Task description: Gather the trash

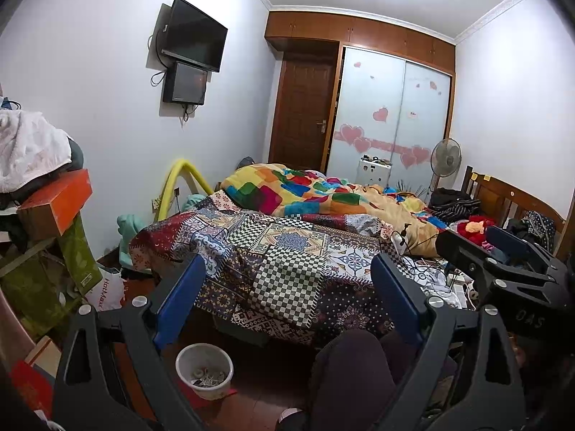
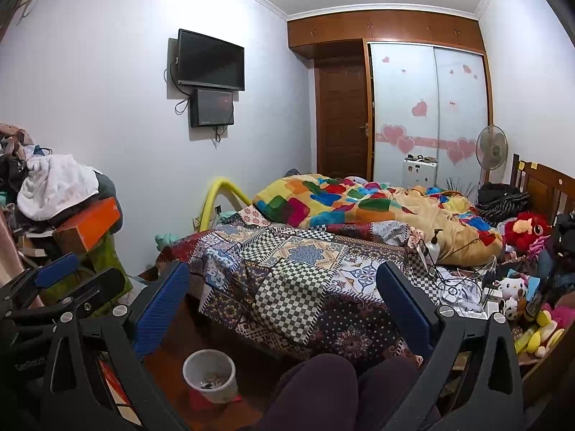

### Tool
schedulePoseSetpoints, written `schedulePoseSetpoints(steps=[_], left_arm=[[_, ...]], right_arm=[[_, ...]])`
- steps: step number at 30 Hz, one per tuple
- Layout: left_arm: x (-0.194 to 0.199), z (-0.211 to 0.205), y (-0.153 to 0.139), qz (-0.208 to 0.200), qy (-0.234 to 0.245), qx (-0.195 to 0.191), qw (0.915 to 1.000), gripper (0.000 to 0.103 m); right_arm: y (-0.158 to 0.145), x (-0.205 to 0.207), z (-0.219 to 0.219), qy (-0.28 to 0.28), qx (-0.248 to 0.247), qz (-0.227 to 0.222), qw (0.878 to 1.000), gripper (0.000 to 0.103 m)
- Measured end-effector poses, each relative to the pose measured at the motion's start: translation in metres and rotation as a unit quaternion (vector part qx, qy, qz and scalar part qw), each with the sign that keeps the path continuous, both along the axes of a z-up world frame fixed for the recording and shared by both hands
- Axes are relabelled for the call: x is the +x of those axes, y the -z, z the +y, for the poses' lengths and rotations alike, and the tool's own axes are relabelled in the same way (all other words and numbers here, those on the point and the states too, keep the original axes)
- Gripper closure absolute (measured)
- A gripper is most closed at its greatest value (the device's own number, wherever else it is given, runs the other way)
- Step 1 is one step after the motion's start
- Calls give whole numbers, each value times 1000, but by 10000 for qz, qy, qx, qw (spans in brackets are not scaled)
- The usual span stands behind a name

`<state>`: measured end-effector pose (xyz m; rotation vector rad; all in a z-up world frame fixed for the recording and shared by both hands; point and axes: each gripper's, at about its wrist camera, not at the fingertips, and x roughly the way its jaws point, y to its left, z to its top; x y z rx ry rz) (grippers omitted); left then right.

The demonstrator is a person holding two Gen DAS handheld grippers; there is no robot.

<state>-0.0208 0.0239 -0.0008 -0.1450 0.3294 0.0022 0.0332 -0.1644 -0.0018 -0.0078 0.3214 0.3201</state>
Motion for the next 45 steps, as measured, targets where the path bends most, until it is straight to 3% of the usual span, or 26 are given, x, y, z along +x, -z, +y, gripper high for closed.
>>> schedulePoseSetpoints(steps=[45], left_arm=[[-3,4,2,-34,-227,-24,9997,1]], right_arm=[[1,-1,3,-23,-30,28,10000,0]])
